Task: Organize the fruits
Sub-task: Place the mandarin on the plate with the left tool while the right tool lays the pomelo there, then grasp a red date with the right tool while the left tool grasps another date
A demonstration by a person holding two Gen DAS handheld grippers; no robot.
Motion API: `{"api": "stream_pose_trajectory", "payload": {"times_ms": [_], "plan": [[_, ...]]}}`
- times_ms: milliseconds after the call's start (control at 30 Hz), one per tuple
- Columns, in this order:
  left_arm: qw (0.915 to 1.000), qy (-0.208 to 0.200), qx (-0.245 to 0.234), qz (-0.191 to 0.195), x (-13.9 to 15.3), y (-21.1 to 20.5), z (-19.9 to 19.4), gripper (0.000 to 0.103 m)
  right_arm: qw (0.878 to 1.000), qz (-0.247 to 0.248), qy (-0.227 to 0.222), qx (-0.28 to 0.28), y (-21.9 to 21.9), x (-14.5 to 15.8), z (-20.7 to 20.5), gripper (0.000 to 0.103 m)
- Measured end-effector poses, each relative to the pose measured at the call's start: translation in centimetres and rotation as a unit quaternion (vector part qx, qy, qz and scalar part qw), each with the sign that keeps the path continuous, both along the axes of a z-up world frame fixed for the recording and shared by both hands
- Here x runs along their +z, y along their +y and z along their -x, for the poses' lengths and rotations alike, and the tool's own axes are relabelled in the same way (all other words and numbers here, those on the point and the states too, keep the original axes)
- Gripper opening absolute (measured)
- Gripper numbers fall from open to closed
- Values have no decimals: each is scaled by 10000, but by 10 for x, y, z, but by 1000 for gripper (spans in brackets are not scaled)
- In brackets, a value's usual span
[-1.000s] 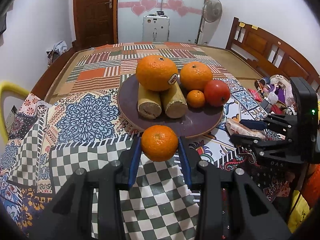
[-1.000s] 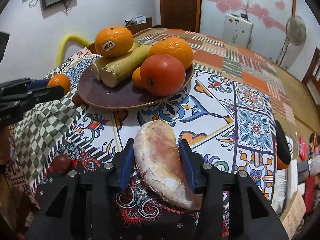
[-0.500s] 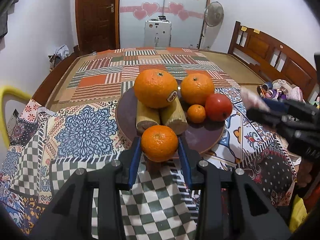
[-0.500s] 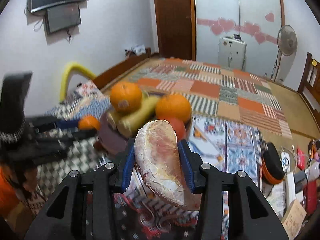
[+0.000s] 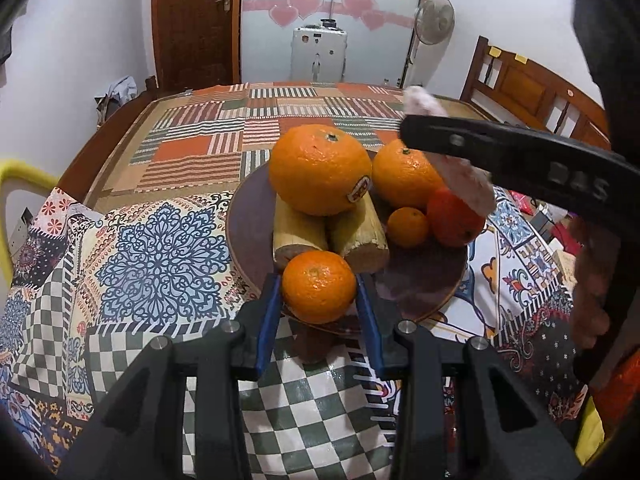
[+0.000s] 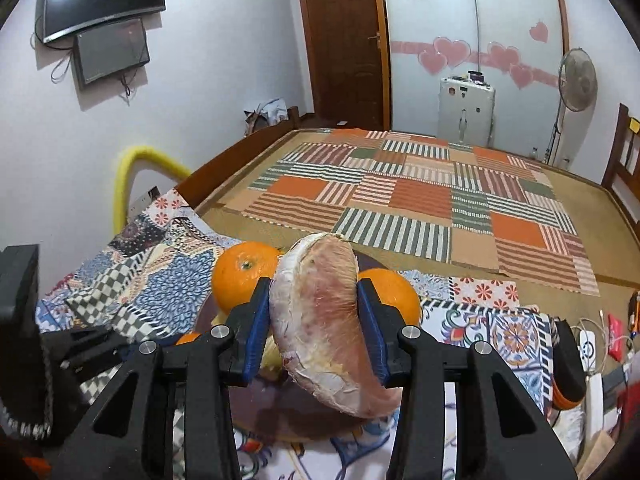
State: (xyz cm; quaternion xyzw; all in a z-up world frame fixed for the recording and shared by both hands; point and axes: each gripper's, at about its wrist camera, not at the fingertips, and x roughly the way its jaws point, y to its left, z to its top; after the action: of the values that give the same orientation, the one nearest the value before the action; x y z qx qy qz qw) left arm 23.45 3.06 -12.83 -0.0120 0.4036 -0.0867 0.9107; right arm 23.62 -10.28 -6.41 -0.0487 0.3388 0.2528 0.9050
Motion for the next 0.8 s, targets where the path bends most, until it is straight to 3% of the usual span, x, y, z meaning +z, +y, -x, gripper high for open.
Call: {"api": "stream_pose_trajectory", "payload": {"times_ms": [233,433,800], "plan": [[10000,74,15,62,-5,4,-4,38,9999,111,32,42,5,-4,-4,40],[10000,-19,32,44,-4,4,-4,52,9999,108,-7,127,6,1,4,40],[9998,-155,85,31,9,6,13,53,9994,166,-296,117,-2,18,25,43]]}}
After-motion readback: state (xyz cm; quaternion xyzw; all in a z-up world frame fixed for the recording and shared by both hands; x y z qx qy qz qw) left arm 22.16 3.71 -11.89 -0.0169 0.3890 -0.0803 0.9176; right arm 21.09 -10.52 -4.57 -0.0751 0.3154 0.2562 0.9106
